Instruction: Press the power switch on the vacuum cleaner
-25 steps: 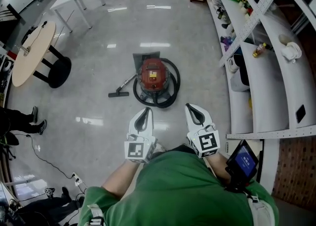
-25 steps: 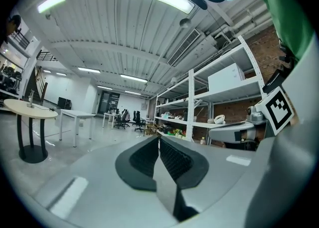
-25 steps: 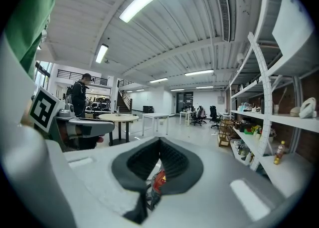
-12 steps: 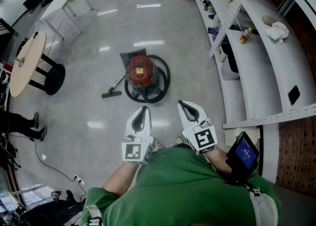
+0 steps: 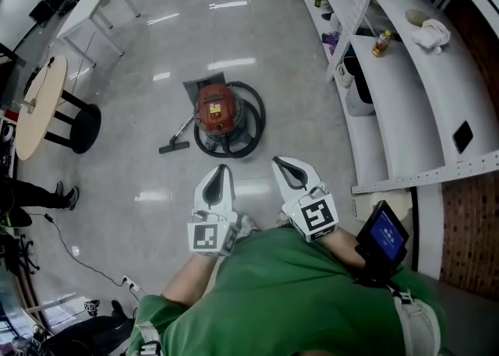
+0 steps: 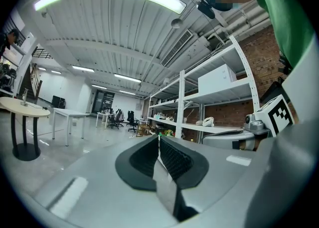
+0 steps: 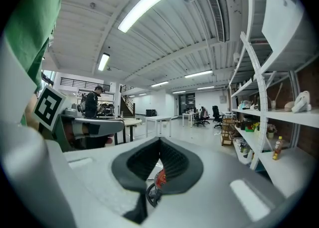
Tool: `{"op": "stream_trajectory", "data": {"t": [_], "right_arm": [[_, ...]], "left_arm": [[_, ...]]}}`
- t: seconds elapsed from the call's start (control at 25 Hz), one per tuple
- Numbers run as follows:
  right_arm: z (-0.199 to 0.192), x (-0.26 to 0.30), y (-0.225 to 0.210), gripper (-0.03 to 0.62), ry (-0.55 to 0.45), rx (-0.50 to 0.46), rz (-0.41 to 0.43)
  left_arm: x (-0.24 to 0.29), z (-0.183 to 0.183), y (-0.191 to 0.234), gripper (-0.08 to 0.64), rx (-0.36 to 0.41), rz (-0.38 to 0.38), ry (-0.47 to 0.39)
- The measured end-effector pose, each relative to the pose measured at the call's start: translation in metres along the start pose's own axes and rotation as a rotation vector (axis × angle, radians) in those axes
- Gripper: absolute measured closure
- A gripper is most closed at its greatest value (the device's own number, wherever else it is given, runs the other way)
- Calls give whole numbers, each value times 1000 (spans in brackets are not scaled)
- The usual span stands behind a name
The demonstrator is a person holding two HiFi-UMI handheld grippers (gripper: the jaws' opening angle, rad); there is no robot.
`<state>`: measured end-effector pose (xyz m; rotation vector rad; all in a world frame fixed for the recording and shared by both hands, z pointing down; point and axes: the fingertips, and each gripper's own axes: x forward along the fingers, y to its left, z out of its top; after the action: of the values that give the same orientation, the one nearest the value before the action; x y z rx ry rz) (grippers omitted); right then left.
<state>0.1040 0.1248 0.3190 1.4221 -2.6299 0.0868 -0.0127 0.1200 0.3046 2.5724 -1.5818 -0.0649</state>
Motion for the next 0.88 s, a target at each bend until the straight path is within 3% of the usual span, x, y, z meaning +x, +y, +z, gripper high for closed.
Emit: {"op": "stream_trajectory", "data": {"t": [0.68, 0.88], "right_arm": [[10, 16, 6, 589, -11, -9, -1], [10, 20, 11, 589, -3, -2, -9]], "left_arm": [[5, 8, 18, 554, -16, 20, 18], [5, 2, 22, 554, -10, -11, 9]]}}
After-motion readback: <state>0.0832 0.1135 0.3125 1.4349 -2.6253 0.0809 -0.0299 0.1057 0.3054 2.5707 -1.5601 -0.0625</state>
